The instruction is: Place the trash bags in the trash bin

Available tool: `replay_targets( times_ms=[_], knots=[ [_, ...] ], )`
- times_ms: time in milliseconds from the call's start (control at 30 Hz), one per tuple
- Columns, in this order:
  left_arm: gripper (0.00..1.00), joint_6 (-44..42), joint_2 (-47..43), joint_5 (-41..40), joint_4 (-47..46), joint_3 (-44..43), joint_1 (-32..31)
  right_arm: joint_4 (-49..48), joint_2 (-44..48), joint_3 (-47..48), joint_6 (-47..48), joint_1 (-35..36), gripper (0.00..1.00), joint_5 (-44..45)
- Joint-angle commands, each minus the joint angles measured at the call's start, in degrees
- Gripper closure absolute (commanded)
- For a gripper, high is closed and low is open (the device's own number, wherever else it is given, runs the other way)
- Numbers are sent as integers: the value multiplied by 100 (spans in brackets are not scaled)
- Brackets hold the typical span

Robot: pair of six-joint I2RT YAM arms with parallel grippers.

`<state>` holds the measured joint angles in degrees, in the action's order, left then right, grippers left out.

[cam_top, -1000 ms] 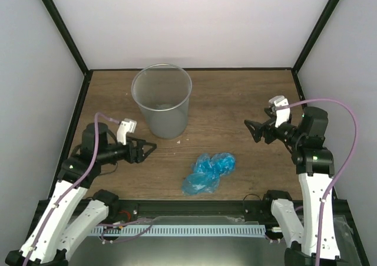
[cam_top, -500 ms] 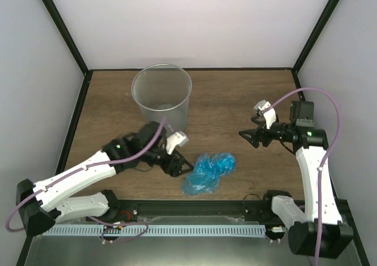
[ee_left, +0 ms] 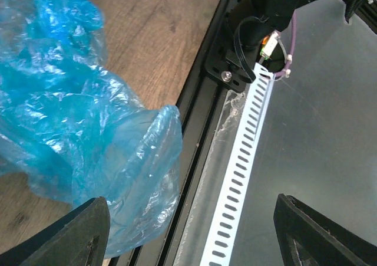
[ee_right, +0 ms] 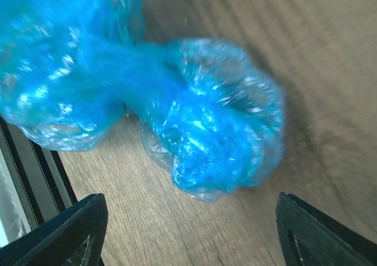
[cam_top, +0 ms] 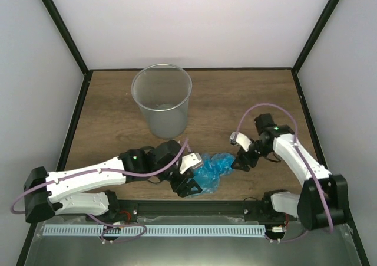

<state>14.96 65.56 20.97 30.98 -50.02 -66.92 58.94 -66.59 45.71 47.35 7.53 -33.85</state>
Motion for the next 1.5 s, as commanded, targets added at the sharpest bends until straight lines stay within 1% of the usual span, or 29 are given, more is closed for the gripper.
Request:
replay_targets(
  times_ms=[0,67,133,267,333,400,433,500,600,633,667,767,867,967,1067,1200,1300,1367,1467],
  knots=[
    [21,-220,201,-26,-280,-109,-196,-665,-518,-197,-581,664,22,941],
    [21,-251,322,-224,-274,-169,-252,-803,-726,-212,-767,866,24,1105],
    [21,-274,415,-427,-298,-207,-305,-940,-823,-226,-885,1008,25,1177],
    [22,-268,490,-726,-441,-171,-337,-1176,-897,-206,-1048,1115,26,1231],
    [22,-251,483,-829,-508,-120,-351,-1288,-943,-202,-1117,1122,28,1219],
    [25,-228,457,-912,-584,-48,-357,-1405,-1034,-208,-1221,1118,32,1260],
    [30,-204,443,-953,-608,-25,-358,-1470,-1083,-221,-1269,1120,35,1267],
    [49,-200,480,-802,-609,6,-356,-1631,-1187,-261,-1329,1124,45,1217],
    [82,-203,637,-753,-581,-34,-354,-1858,-1390,-214,-1474,1107,71,1222],
    [91,-182,672,-848,-572,-34,-349,-1853,-1411,-135,-1511,1062,78,1215],
    [95,-145,699,-987,-557,-22,-349,-1826,-1400,-32,-1534,981,83,1176],
    [96,57,653,-1559,-455,8,-305,-1635,-1219,453,-1538,492,90,843],
    [96,218,448,-1822,-369,41,-140,-1257,-1077,1140,-1437,-115,95,544],
    [96,331,121,-1983,-403,209,126,-1003,-955,1699,-1321,-515,97,418],
    [96,455,-197,-2119,-505,442,351,-913,-909,2045,-1321,-684,97,491],
    [96,723,-282,-1959,-589,590,655,-1163,-915,2146,-1745,-905,99,365],
    [96,828,-232,-1937,-703,685,692,-1466,-978,2083,-2233,-989,99,261],
    [96,854,-152,-1943,-730,726,694,-1709,-1019,1974,-2535,-990,99,349],
    [96,858,-72,-1877,-739,752,692,-2033,-1194,1832,-2969,-1006,99,781]
  ],
)
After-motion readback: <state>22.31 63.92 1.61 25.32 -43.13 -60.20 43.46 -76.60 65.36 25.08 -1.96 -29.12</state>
